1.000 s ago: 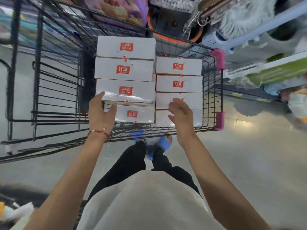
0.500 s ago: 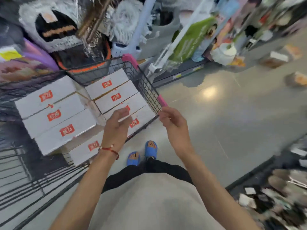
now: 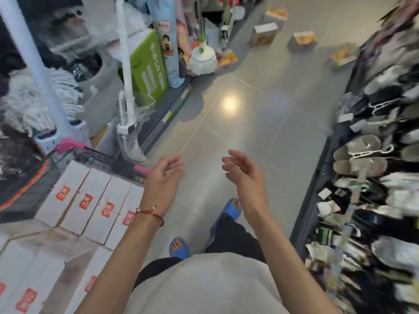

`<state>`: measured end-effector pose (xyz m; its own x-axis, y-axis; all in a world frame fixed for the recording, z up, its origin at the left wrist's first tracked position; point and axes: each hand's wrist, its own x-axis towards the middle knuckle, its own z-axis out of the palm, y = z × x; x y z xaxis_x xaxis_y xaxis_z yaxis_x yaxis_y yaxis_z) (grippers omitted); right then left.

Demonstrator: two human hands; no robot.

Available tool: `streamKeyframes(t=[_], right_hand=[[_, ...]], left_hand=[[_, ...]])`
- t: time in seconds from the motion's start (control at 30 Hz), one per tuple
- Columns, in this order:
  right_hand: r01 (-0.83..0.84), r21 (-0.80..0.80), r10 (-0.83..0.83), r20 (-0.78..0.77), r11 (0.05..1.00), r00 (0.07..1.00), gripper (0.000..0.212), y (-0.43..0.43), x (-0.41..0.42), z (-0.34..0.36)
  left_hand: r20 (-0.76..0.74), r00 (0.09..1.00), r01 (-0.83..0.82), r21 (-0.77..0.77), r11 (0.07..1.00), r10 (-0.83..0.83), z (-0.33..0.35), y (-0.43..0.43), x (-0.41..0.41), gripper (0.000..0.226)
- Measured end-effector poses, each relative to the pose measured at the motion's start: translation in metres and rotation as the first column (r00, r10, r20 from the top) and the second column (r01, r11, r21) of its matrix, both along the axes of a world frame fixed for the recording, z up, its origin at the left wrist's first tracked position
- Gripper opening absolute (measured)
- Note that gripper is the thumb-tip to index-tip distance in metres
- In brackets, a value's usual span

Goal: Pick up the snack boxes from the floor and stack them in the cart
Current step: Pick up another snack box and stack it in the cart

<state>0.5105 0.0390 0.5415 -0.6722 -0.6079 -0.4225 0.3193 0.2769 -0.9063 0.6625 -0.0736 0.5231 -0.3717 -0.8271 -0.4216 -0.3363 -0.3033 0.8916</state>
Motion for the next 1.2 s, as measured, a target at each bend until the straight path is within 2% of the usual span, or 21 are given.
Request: streamKeyframes(t=[0.33, 0.6, 0.87, 1.2], right_hand=[[0.225, -0.049, -0.224, 0.032, 0.973, 0.974, 0.03, 0.004, -0.197, 0.001], [0.383, -0.009, -0.381, 0.091, 0.924, 0.92, 0.028, -0.015, -0.32, -0.007], [0.46, 0.022, -0.46, 0.072, 0.888, 0.885, 0.027, -0.108, -0.457, -0.016], [0.507, 0.037, -0.508, 0.094, 0.861, 0.856, 0.024, -0.237, -0.598, 0.009]], left_hand=[[-0.022, 0.972, 0.235, -0.003, 0.972, -0.236, 0.006, -0.011, -0.242, 0.03], [-0.053, 0.943, 0.332, 0.046, 0.942, -0.329, 0.006, -0.047, -0.381, 0.029], [-0.054, 0.927, 0.375, 0.097, 0.922, -0.372, -0.006, -0.155, -0.529, 0.027], [-0.036, 0.873, 0.487, 0.097, 0.868, -0.486, 0.018, -0.295, -0.692, 0.027]])
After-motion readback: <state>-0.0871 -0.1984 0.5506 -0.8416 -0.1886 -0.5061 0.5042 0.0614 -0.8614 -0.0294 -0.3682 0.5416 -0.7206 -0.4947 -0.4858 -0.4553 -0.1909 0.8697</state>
